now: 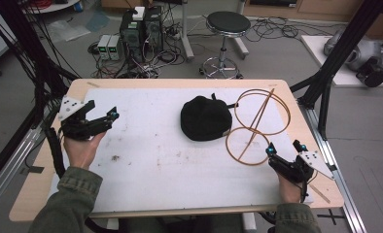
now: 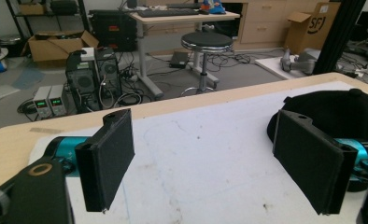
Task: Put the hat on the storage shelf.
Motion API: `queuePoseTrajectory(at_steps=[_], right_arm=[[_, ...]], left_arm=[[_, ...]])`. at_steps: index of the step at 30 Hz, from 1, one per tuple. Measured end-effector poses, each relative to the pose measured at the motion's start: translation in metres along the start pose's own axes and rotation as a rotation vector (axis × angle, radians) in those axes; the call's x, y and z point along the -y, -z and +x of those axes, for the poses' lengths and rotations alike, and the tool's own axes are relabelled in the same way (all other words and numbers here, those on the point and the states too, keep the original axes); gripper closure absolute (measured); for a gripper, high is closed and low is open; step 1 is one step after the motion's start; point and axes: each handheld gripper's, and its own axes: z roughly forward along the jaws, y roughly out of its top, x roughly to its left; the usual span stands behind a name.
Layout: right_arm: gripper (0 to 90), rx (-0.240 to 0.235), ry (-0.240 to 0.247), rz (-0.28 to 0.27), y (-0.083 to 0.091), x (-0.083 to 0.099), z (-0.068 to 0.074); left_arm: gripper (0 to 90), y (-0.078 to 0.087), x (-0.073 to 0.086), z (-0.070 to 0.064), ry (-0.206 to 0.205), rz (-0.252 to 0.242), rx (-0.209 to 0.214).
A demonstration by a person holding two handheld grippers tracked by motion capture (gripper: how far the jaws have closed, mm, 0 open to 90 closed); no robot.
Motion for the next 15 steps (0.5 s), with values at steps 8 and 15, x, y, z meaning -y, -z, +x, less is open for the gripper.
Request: queuePoseTrajectory(at_steps=[8, 15], right_arm=[[7.2, -0.003, -0.001, 0.001, -0.001, 0.0, 0.0], [7.2, 0.002, 0.005, 0.005, -0.001, 0.0, 0.0]], left_arm=[[20.2, -0.031, -0.023, -0.013, -0.044, 0.048, 0.075], [19.4, -0.067, -0.033, -0.034, -0.111, 0.148, 0.176]])
